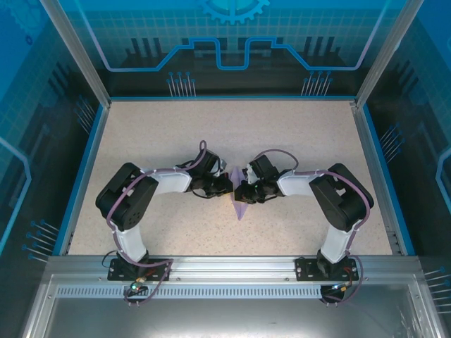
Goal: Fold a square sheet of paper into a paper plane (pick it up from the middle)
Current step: Fourth fold the wing at the center of the table.
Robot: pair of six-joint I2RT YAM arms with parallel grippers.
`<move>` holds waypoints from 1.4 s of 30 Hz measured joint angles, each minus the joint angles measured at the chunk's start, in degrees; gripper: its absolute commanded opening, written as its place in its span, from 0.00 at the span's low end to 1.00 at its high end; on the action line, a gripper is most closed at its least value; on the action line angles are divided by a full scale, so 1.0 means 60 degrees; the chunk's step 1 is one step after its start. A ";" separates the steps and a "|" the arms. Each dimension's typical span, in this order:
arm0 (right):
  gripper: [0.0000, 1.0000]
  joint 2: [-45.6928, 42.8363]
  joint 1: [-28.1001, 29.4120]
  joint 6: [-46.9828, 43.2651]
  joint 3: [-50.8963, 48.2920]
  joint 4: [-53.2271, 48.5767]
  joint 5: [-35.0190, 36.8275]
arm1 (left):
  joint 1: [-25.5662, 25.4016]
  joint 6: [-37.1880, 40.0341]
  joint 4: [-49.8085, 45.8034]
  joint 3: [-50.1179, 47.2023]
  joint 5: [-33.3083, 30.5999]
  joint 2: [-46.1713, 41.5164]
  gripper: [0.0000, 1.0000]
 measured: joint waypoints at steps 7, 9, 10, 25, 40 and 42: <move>0.11 -0.0062 -0.0036 0.0004 -0.0080 0.0000 -0.0007 | -0.0120 0.0000 -0.0011 -0.0004 -0.0229 -0.0018 0.00; 0.11 -0.0091 -0.0044 0.0004 -0.0142 0.0040 -0.0011 | -0.0149 0.0000 -0.0007 -0.0004 -0.0244 -0.0018 0.00; 0.10 -0.0106 -0.0044 0.0004 -0.0160 0.0047 -0.0011 | -0.0160 0.0000 -0.0004 -0.0004 -0.0266 -0.0018 0.00; 0.10 -0.0149 -0.0047 0.0011 -0.0226 0.0117 -0.0011 | -0.0189 0.0233 -0.0066 -0.0015 -0.0342 0.0127 0.00; 0.10 -0.0160 -0.0106 0.0007 -0.0251 0.0138 -0.0069 | -0.0146 0.0448 -0.0120 0.0080 -0.0262 0.0331 0.00; 0.10 -0.0178 -0.0109 0.0007 -0.0255 0.0135 -0.0062 | -0.0146 0.0474 -0.0120 0.0142 -0.0226 0.0386 0.00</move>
